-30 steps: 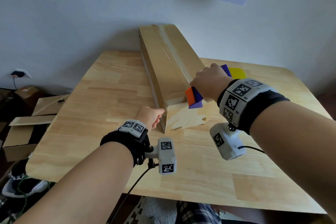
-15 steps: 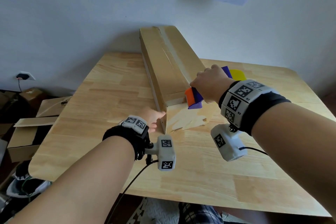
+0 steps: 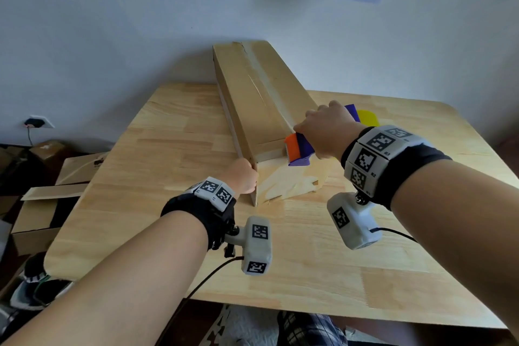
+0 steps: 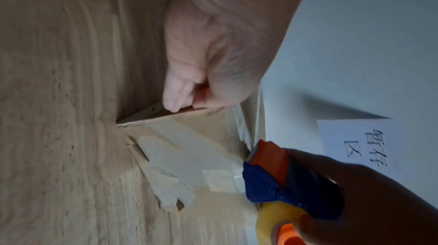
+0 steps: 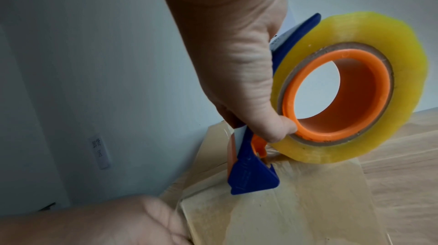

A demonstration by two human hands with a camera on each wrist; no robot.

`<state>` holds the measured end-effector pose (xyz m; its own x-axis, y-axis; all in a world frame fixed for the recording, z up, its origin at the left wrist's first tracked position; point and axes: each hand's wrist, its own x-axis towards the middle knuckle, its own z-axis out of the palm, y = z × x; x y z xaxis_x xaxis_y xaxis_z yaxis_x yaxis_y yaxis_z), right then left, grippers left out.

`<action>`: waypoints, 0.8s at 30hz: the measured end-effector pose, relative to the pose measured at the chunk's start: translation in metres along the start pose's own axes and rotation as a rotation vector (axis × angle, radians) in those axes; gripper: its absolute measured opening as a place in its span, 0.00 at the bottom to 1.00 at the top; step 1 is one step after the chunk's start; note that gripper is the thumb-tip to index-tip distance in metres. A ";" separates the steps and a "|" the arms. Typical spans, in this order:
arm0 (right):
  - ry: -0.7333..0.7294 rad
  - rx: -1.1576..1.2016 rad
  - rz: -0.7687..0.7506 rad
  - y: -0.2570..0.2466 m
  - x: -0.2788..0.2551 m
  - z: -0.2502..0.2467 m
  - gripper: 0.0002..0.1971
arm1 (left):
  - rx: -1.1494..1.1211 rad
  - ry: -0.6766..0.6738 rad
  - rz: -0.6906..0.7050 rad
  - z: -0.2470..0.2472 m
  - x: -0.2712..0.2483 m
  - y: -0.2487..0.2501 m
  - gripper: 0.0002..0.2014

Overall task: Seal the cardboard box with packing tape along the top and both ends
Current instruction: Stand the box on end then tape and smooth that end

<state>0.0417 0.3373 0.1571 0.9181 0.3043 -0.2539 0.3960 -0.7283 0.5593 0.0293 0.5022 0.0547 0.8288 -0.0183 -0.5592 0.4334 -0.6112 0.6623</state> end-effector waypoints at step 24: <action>-0.021 0.039 -0.062 0.009 0.001 -0.006 0.31 | 1.005 0.248 0.695 -0.006 0.001 0.005 0.40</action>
<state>0.0464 0.3347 0.1670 0.8912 0.3371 -0.3034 0.4508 -0.7318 0.5111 0.0349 0.5037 0.0605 0.8653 -0.4974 -0.0623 -0.4955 -0.8675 0.0444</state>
